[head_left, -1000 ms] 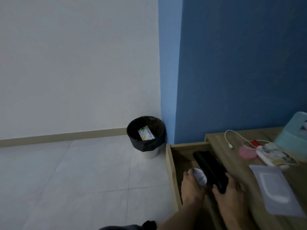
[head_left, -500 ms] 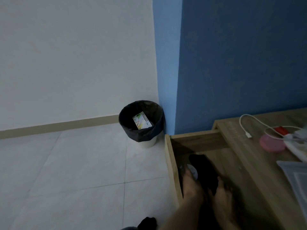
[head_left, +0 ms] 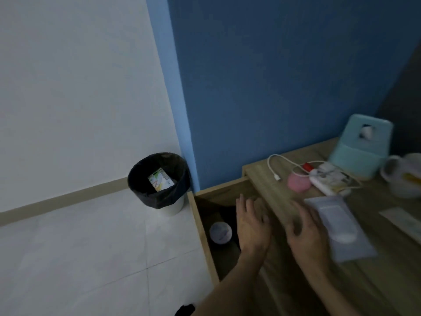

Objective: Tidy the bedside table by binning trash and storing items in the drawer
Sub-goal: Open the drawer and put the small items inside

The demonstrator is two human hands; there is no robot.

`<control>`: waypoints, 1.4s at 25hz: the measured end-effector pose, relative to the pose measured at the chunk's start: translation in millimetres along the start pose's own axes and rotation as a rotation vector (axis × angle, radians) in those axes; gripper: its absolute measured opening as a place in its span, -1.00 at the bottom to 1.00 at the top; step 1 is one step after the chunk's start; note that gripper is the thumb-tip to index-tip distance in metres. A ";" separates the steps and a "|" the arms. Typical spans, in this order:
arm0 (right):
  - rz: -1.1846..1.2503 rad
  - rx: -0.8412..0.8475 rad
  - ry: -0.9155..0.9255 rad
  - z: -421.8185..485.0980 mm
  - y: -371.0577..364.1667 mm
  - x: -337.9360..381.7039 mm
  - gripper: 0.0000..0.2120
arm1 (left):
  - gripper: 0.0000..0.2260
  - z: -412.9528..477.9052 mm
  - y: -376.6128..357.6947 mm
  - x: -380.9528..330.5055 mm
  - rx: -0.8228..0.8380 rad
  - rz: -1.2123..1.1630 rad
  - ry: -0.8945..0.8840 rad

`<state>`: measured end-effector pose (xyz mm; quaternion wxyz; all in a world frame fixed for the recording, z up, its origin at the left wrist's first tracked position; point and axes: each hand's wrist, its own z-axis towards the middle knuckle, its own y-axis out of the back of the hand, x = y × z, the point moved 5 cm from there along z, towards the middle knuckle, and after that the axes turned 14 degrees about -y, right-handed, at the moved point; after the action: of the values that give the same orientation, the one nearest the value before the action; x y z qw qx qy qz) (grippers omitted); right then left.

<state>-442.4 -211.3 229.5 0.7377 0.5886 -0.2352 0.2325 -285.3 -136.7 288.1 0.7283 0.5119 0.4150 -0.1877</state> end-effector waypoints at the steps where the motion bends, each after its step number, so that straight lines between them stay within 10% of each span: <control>1: 0.095 -0.051 -0.018 -13.4 61.6 29.0 -0.59 | -0.60 -2.2 -11.5 -25.9 0.031 -0.054 -0.080; 6: -0.021 -0.102 -0.428 -14.8 171.0 -33.2 -0.56 | -0.53 -34.4 -76.4 -106.0 0.359 -0.142 -0.131; 11: -0.353 -0.051 -0.356 2.1 197.0 -94.9 -0.47 | -0.49 -49.1 -111.0 -111.3 0.662 0.234 -0.186; 35: -0.068 0.465 -0.470 -50.3 99.2 20.1 -0.53 | -0.40 -98.7 -7.9 -6.2 -0.200 -0.506 0.461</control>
<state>-484.5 -141.0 307.4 0.5166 0.7863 -0.3196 0.1130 -335.1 -51.9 275.4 0.5926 0.3480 0.6984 -0.2002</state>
